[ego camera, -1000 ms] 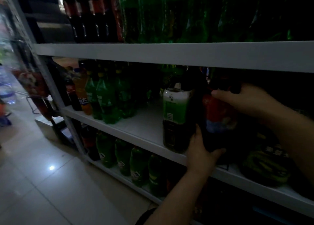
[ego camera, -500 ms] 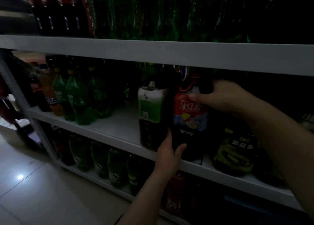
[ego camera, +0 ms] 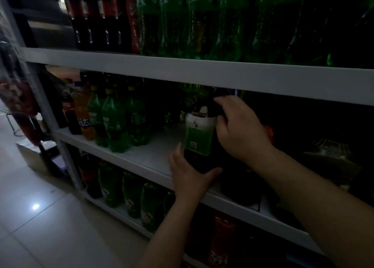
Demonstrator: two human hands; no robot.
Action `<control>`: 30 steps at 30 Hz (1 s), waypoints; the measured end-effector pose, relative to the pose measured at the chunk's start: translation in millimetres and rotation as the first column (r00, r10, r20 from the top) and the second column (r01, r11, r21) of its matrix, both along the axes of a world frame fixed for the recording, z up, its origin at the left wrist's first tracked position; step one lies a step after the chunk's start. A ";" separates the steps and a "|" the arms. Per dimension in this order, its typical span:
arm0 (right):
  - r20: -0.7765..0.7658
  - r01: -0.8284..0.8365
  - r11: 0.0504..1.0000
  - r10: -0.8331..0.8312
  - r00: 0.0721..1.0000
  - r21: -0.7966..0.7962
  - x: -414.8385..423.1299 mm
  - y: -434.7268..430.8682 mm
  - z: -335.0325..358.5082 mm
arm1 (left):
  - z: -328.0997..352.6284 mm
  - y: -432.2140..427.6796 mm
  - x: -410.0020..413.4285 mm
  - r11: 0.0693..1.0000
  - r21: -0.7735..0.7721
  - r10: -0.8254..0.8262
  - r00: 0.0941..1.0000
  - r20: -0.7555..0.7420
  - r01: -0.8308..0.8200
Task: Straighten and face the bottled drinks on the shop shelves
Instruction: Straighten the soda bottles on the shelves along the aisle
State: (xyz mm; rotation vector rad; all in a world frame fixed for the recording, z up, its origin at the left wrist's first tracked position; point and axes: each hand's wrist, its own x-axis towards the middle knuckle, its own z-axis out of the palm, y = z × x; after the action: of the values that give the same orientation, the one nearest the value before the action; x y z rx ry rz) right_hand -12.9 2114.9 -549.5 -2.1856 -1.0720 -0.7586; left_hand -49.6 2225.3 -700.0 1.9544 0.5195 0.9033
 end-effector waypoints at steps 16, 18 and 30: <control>-0.678 0.031 0.997 -0.072 0.731 -0.071 40.8 48.8 40.5 | 4.6 86.1 1.4 0.747 -0.331 -0.622 0.781 -0.046 0.576; -0.674 0.053 0.995 -0.092 0.733 -0.079 43.3 47.1 41.5 | 7.0 89.6 4.3 0.704 -0.386 -0.657 0.753 -0.034 0.596; -0.369 0.160 0.941 -0.269 0.890 -0.300 33.4 45.9 44.6 | -10.2 81.0 13.0 0.688 -0.408 -0.673 0.738 -0.047 0.601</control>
State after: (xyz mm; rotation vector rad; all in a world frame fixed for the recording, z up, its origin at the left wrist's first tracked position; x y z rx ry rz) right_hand 20.5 2160.8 -504.8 -2.5709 -0.7534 -0.2320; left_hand -36.6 2306.3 -710.2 1.6871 0.0631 0.1396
